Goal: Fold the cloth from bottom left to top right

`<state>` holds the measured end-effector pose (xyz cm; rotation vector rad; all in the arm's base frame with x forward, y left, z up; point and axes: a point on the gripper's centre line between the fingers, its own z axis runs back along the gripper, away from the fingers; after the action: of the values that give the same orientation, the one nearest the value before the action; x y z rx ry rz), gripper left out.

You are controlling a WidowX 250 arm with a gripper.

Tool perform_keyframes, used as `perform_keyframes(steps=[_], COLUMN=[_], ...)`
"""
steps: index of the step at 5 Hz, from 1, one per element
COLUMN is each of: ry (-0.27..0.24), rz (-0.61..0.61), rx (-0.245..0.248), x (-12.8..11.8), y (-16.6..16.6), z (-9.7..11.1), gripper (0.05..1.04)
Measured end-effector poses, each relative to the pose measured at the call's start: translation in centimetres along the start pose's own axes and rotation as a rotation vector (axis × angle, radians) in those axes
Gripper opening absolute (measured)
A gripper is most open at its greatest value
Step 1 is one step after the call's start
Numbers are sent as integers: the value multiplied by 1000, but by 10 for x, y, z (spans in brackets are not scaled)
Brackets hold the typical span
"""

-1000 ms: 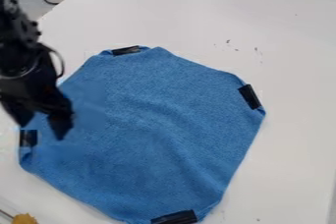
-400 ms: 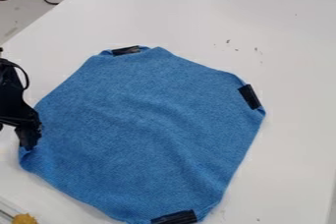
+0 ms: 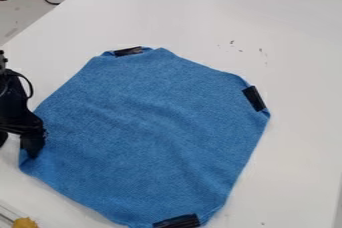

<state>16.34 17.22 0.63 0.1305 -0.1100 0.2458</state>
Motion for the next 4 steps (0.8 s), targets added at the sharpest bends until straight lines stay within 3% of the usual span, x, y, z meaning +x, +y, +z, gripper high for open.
perform_keyframes(steps=[1, 3, 4], ry=[6, 33, 60], rz=[-15, -15, -7], rx=[5, -11, -6], x=[7, 4, -1], y=[3, 0, 2], z=[-2, -4, -1], gripper=[967, 437, 243])
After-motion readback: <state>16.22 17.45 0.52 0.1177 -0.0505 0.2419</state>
